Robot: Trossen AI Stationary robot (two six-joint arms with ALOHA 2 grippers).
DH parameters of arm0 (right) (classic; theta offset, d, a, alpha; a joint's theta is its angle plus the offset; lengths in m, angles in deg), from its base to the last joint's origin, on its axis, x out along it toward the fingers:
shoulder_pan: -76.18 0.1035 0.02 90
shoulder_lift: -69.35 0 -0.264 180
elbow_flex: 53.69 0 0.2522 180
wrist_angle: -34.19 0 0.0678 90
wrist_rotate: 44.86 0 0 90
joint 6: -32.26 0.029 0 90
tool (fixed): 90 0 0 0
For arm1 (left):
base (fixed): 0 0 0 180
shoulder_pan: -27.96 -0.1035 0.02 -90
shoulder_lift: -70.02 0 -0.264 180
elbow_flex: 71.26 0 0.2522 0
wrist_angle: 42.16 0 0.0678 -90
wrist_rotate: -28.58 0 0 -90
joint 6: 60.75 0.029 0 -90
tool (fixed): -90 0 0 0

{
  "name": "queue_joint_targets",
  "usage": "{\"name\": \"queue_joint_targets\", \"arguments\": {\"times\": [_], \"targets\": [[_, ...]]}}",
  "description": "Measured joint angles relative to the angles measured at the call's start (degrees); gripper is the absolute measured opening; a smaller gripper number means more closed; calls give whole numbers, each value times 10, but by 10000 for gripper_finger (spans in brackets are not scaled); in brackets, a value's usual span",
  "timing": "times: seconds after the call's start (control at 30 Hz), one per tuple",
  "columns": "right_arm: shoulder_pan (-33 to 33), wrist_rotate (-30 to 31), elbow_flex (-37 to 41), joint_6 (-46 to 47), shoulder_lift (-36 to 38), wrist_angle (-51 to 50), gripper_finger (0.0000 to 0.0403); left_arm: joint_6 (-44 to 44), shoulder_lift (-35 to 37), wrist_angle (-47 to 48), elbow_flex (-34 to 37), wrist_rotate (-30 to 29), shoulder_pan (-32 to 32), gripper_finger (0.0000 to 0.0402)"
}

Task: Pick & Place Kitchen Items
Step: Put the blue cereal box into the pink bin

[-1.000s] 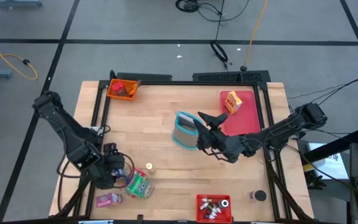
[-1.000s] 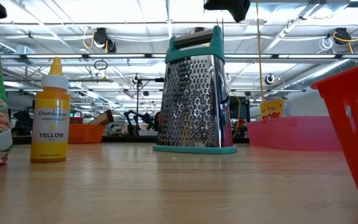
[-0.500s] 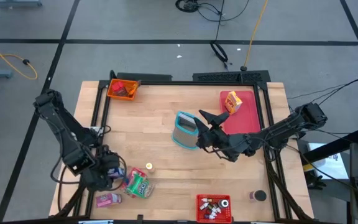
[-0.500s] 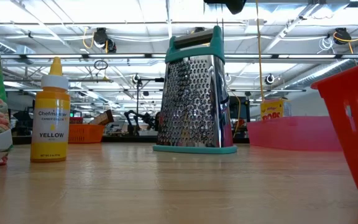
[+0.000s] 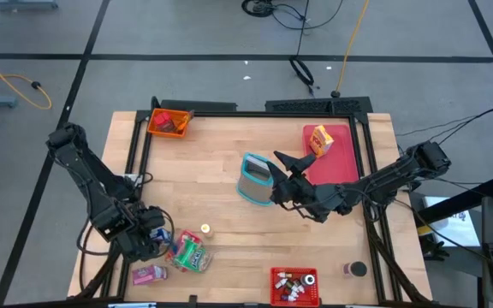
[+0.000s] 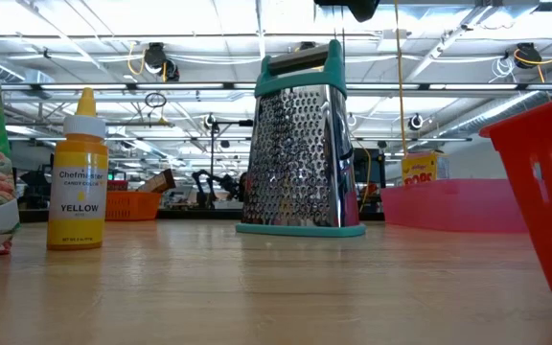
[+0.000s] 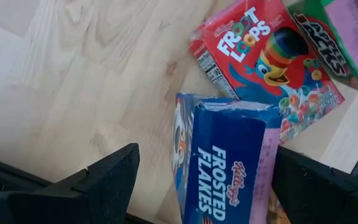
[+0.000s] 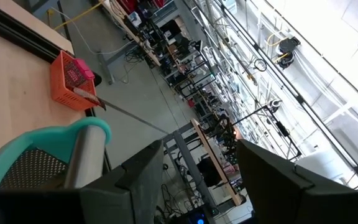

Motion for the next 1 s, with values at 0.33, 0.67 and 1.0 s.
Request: {"name": "queue_joint_targets", "arguments": {"times": [0.33, 0.67, 1.0], "targets": [[0, 0, 0, 0, 0, 0, 196, -27, 0, -19, 1, -32, 14, 342], [0, 0, 0, 0, 0, 0, 196, -44, 0, -38, 48, 15, 14, 338], [0, 0, 0, 0, 0, 0, 196, -58, 0, -59, 49, 19, 13, 170]]}}
